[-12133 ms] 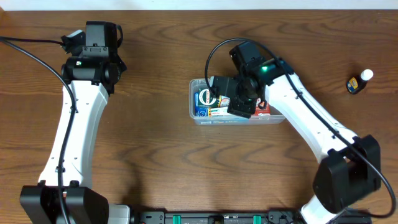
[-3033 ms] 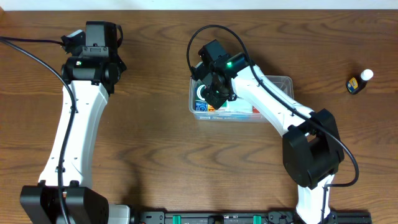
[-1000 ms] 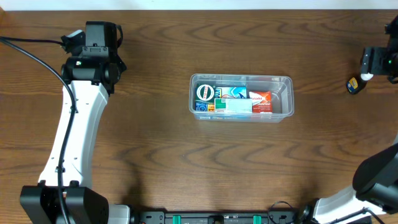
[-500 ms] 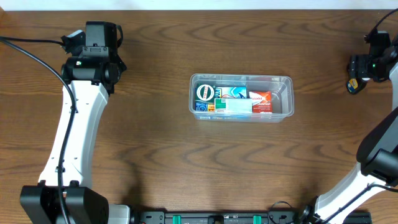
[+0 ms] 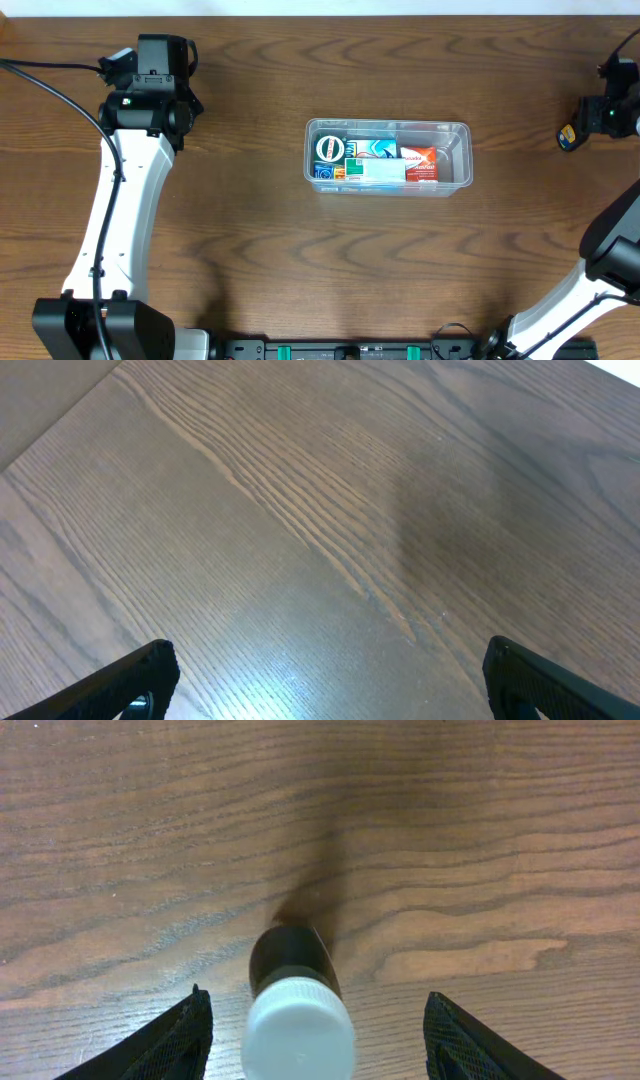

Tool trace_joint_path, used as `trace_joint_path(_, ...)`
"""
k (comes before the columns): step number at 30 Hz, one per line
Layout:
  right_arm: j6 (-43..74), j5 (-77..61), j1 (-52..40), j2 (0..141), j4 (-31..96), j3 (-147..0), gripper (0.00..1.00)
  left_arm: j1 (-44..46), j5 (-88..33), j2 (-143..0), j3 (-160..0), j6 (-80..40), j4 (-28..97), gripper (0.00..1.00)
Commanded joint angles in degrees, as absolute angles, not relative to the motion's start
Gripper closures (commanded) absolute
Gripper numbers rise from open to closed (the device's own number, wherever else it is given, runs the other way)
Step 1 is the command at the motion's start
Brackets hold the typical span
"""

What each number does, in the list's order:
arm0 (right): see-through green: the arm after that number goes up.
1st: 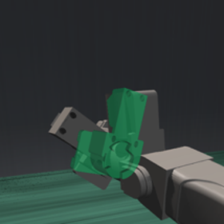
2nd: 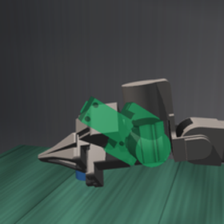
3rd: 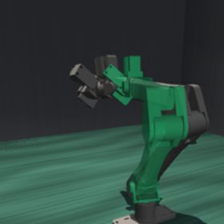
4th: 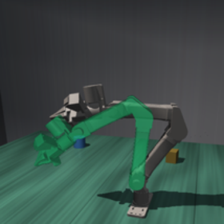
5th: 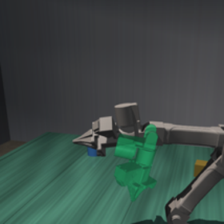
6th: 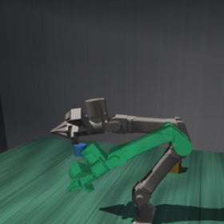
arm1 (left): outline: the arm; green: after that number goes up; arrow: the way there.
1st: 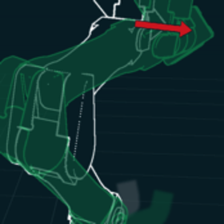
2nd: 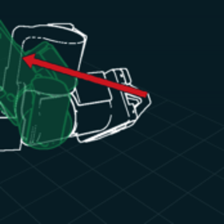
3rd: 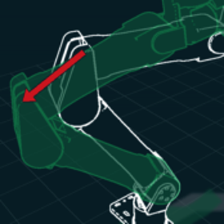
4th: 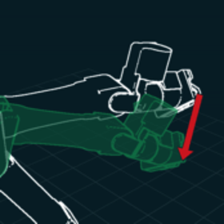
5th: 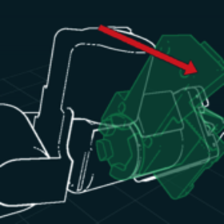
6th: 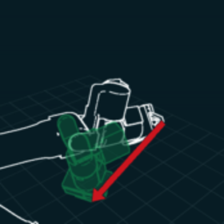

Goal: Pack container
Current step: 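Lower right gripper over the white-capped bottle to grasp it, then close right gripper on the white-capped bottle and lift it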

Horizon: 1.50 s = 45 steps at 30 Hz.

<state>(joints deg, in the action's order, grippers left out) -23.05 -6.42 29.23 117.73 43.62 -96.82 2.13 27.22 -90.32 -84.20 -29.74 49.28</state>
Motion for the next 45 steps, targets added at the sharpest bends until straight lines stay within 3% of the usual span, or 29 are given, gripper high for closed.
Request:
trace_joint_path(1,-23.20,-9.50,29.58,118.10,43.64,-97.60,0.36,1.93,28.12,-90.02,-84.62,-29.17,49.43,0.02)
trace_joint_path(6,-23.20,-9.47,29.56,118.15,43.77,-97.58,0.42,1.93,28.12,-90.02,-84.62,-29.19,49.43,0.02)
trace_joint_path(16,-23.20,-9.50,29.56,118.34,44.10,-97.58,0.43,1.93,28.12,-90.02,-84.62,-29.19,49.43,0.02)
trace_joint_path(21,-23.20,-9.50,29.56,119.35,44.38,-97.58,0.49,1.93,28.12,-90.02,-84.62,-29.17,49.43,0.02)
trace_joint_path(37,-23.18,-9.50,29.41,120.99,43.03,-97.60,0.49,1.93,28.12,-90.02,-84.62,-29.17,49.43,0.02)
trace_joint_path(45,-23.18,-9.50,28.80,120.99,42.92,-97.60,0.62,1.93,28.12,-90.02,-84.62,-29.17,49.43,0.02)
